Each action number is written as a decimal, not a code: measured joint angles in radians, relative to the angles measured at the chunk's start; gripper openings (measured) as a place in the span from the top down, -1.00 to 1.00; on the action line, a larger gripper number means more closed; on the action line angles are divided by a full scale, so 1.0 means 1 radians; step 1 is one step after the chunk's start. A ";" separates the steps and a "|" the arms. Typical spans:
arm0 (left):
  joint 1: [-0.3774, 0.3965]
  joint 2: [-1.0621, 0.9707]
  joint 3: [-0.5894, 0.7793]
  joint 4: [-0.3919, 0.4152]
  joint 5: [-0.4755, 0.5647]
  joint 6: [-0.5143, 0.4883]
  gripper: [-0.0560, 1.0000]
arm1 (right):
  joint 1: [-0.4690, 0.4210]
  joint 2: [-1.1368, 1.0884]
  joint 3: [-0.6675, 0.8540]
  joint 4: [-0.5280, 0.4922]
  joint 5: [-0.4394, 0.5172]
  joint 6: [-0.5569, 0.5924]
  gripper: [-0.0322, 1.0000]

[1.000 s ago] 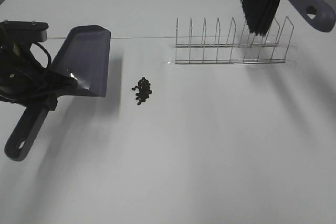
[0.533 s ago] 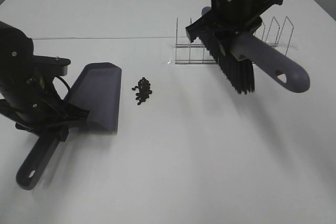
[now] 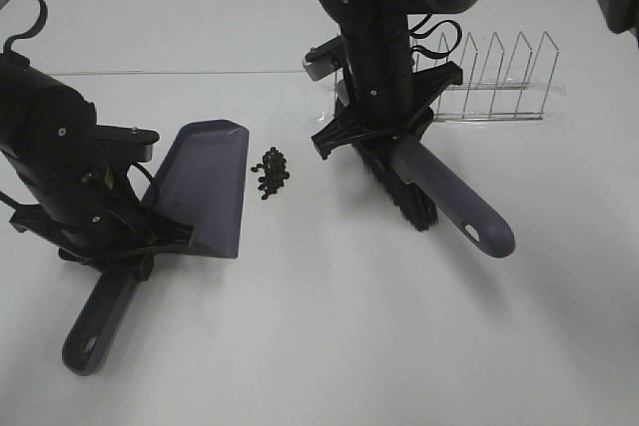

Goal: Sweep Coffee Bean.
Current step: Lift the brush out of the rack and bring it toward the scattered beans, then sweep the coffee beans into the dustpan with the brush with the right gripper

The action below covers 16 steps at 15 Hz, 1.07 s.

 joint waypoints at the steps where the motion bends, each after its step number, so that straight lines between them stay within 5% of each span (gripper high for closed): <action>1: -0.005 0.000 0.000 0.000 -0.002 -0.001 0.21 | 0.000 0.010 -0.014 0.016 -0.001 -0.009 0.25; 9: -0.008 0.004 -0.002 0.000 -0.003 -0.002 0.21 | 0.092 0.146 -0.232 0.216 0.017 -0.166 0.25; 13: -0.008 0.007 -0.005 -0.002 -0.001 -0.002 0.21 | 0.126 0.188 -0.330 0.395 0.019 -0.221 0.25; 16: -0.008 0.008 -0.006 -0.002 0.001 -0.002 0.21 | 0.126 0.191 -0.429 0.403 0.059 -0.205 0.25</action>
